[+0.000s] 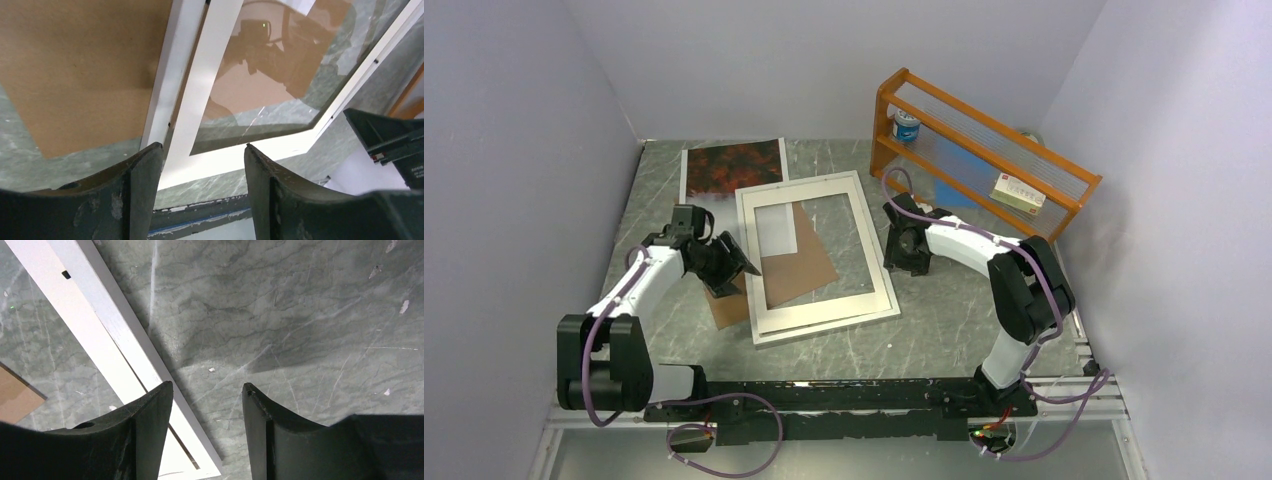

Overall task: Put the photo into the frame
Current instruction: Place the photo frame item in the photo frame.

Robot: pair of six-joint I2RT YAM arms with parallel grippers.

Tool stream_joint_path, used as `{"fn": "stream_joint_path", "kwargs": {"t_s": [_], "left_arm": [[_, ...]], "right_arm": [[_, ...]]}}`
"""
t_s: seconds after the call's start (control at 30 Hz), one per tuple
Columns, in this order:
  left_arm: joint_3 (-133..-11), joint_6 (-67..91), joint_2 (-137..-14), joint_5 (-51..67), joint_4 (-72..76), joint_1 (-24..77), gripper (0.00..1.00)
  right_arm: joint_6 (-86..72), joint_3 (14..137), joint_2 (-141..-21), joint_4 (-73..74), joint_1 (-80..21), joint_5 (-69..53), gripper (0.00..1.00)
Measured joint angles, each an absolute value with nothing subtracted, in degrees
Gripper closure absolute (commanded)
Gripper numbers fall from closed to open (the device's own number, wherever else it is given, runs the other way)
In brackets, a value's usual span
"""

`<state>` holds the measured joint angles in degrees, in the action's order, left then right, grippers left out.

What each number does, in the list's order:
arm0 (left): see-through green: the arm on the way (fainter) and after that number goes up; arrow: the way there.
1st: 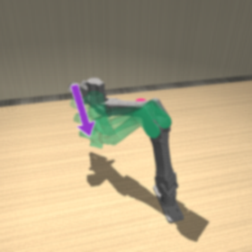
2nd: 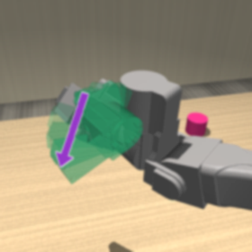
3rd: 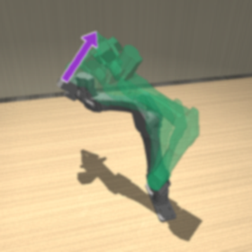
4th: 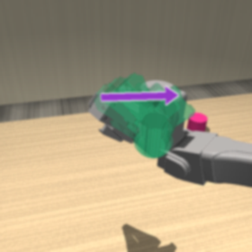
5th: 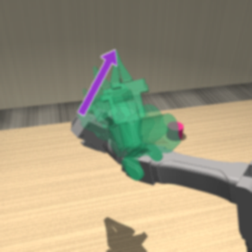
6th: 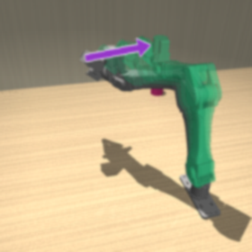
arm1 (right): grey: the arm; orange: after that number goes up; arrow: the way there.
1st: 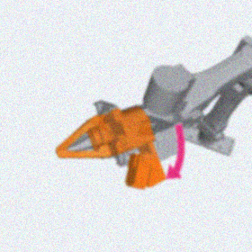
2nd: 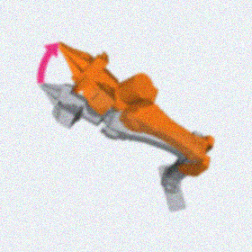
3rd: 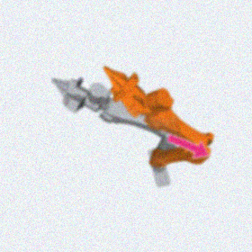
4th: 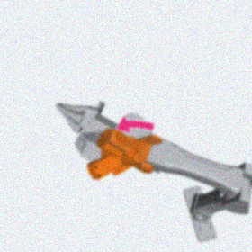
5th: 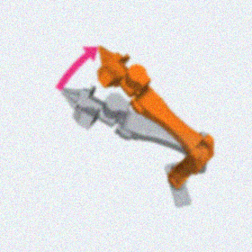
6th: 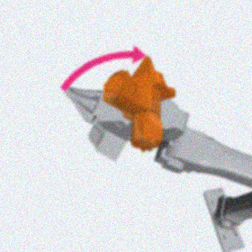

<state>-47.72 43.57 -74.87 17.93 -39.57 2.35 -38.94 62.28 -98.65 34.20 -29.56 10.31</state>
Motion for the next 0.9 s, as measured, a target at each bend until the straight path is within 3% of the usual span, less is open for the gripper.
{"fn": "stream_joint_path", "kwargs": {"t_s": [0.27, 0.9], "left_arm": [[-43.9, 43.2, -77.1, 24.3, -36.5, 2.3, 0.45], [-41.4, 43.6, -81.6, 28.4, -28.3, 2.3, 0.49]], "right_arm": [[-38.9, 62.3, -98.7, 34.1, -29.6, 9.9, 0.48], [-39.0, 61.3, -98.7, 33.7, -29.6, 9.7, 0.5]]}}
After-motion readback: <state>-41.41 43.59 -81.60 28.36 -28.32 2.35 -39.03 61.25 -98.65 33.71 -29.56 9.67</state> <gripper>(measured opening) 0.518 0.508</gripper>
